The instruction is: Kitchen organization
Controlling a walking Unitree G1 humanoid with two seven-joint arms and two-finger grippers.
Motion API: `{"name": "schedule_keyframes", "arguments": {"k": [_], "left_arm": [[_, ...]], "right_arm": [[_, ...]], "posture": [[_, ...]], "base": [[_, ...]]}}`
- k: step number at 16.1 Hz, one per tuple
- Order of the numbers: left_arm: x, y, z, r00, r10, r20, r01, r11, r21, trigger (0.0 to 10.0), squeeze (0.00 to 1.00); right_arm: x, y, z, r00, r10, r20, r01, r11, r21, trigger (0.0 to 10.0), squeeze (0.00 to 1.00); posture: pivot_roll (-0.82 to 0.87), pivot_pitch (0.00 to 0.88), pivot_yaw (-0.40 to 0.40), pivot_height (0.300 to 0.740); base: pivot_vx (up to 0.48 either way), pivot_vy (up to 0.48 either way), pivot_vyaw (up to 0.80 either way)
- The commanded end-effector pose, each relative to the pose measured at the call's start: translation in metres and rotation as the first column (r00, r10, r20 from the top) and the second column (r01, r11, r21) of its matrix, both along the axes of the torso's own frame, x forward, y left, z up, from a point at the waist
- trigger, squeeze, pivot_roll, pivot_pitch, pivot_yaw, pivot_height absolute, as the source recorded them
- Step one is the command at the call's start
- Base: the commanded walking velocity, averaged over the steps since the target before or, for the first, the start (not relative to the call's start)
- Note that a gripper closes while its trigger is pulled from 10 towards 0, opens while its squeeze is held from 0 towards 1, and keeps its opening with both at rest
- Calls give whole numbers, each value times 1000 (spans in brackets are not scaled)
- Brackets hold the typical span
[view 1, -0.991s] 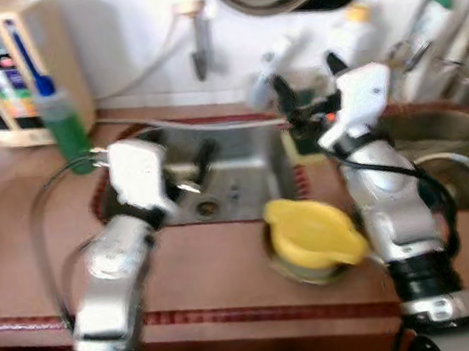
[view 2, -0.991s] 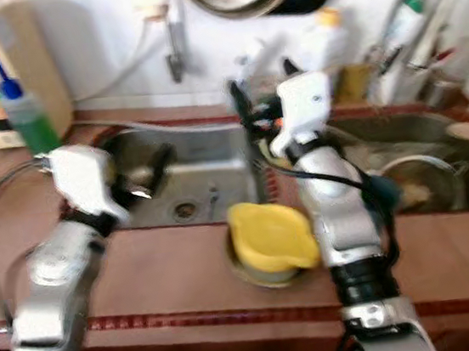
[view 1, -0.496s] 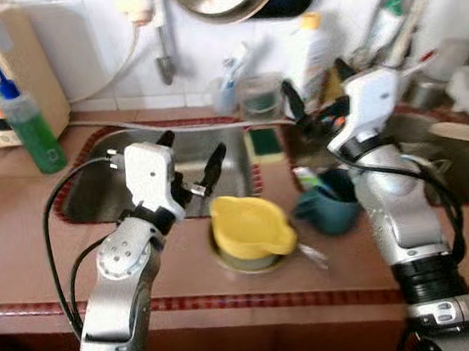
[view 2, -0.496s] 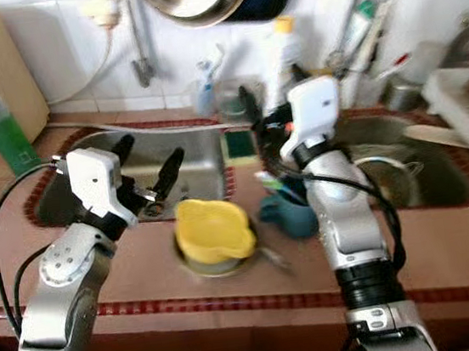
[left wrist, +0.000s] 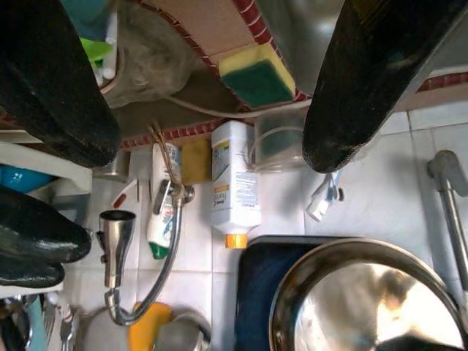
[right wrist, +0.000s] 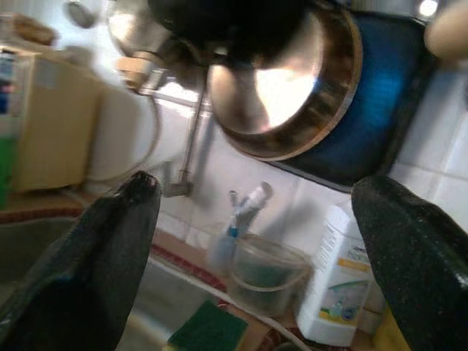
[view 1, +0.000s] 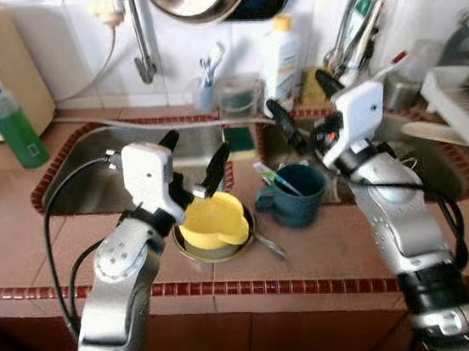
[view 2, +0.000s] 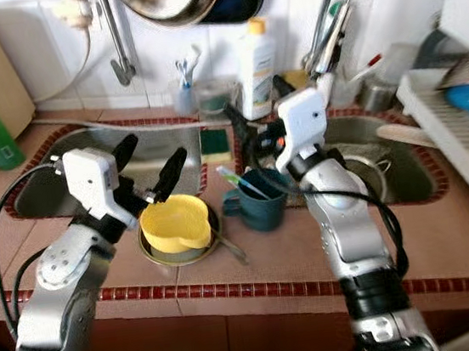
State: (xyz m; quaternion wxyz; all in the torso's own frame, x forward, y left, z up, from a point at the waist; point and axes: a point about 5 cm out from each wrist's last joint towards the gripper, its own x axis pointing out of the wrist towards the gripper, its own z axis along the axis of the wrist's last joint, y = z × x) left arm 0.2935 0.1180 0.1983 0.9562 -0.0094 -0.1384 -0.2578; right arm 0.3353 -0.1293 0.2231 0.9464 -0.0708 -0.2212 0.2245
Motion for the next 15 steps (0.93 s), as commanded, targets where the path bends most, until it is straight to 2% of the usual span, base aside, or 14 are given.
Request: {"name": "schedule_keyframes", "arguments": {"k": [1,3,7,11,15], "left_arm": [[-3,-1,2,1000,-26,4,26,1000,16,10000,0],[-7,-1,-2,999,-53,-7,53,998,42,10000,0],[-28,-15,-16,977,-204,-70,211,970,119,10000,0],[-37,-28,-19,959,-269,-90,280,948,149,10000,0],[-44,-37,-23,945,-309,-111,323,934,150,10000,0]], "right_arm": [[-3,4,0,999,37,-3,-37,999,-17,10000,0],[-9,3,-6,997,74,-24,-75,996,-42,10000,0],[-23,0,-23,974,180,-135,-195,976,-102,10000,0],[-33,-4,-40,951,212,-224,-250,955,-160,10000,0],[-37,-16,-52,942,181,-284,-245,947,-210,10000,0]], "posture": [[-54,0,-35,740],[-56,0,-34,740],[-72,6,-31,740],[-85,25,-31,740],[-98,38,-29,740]], "base": [[0,0,0],[0,0,0],[0,0,0],[0,0,0],[0,0,0]]}}
